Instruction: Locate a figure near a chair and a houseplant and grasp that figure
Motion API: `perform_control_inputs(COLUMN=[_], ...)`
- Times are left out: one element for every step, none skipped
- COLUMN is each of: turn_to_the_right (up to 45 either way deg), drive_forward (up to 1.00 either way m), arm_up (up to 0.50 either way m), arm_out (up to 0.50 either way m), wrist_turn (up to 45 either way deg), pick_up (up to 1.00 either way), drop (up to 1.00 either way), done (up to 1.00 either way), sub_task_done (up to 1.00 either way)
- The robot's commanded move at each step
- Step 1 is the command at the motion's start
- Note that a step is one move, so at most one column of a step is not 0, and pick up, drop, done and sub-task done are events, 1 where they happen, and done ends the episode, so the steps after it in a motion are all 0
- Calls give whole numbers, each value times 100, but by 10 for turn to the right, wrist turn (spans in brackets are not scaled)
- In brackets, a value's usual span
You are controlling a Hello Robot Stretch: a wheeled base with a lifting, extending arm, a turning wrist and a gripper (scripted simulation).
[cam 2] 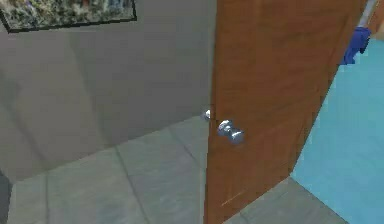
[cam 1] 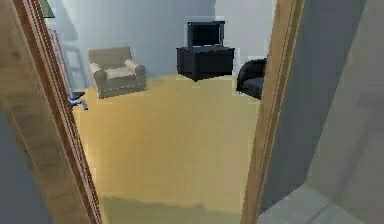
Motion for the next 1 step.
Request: perform_control_inputs(turn_to_the_right=[0], drive_forward=[55], arm_up=[0], arm_out=[0], wrist_turn=[0], pick_up=[0], drop=[0], done=[0], sub_task_done=[0])
